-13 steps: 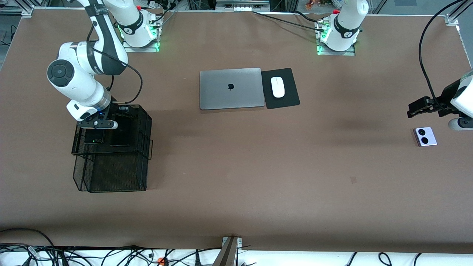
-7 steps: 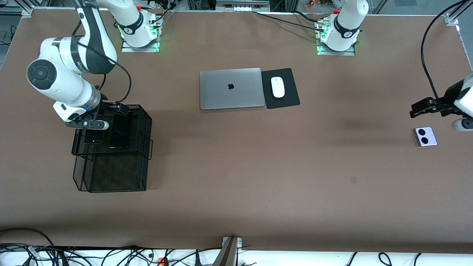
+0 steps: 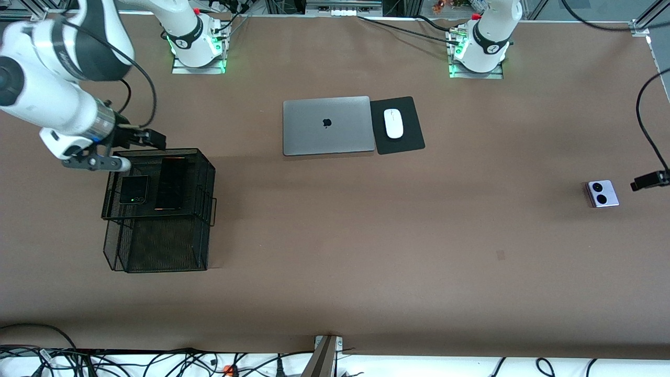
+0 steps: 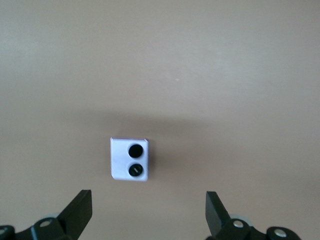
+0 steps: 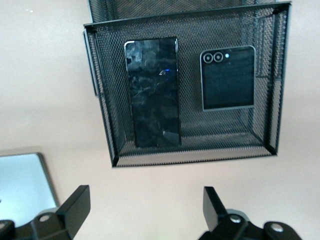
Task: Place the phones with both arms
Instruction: 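Grasp the white flip phone with the left gripper while the right gripper withdraws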
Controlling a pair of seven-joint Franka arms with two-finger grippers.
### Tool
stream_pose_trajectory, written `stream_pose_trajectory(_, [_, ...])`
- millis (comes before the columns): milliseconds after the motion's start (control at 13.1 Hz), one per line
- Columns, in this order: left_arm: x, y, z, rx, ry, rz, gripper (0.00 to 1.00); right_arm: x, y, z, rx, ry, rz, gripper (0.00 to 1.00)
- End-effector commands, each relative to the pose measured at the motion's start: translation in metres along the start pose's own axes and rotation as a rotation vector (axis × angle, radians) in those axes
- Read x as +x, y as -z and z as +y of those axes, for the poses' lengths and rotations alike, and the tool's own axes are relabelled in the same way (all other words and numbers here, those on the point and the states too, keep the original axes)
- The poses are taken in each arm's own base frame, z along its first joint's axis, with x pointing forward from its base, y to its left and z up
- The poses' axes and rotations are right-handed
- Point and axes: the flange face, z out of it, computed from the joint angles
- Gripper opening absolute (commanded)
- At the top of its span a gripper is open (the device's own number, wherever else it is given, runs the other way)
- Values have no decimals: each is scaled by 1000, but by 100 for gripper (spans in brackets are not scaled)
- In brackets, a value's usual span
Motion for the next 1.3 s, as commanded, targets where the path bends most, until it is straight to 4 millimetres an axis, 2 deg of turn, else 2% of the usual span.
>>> stream_pose_trajectory(0, [5,-60,-31,19,-74,44,100,-9,44,-6,-18,-1,2,100])
stream_pose_trajectory(76, [-2,-88,-44,15,-88,60,100,-10,56,-8,-29,-12,4,100])
stream_pose_trajectory(229, [-18,-135,-48,25,-113,122,100,-13,69,-22,-42,-24,16,100])
stream_pose_trajectory(382, [-33,-168,-57,28,-106,140,100,-15,77,-30,-53,-36,28,100])
stream_pose_trajectory(535, [-38,-197,-58,-6,-128,114,100,-14,91,-24,-53,-43,40,100])
stream_pose_trajectory(688, [-41,-206,-60,-41,-109,121,100,-11,104,-15,-52,-57,44,100])
stream_pose_trajectory(841, [-47,-224,-63,-72,-123,114,100,-9,110,-12,-57,-59,51,100])
stream_pose_trajectory(994, [-49,-230,-64,-78,-121,118,100,-8,112,-12,-59,-57,57,100])
stream_pose_trajectory(1147, [-50,-235,-64,-84,-118,112,100,-7,118,-4,-80,-35,71,100])
stream_pose_trajectory(1224, [-50,-234,-64,-84,-117,114,100,-5,120,8,-97,-13,75,100])
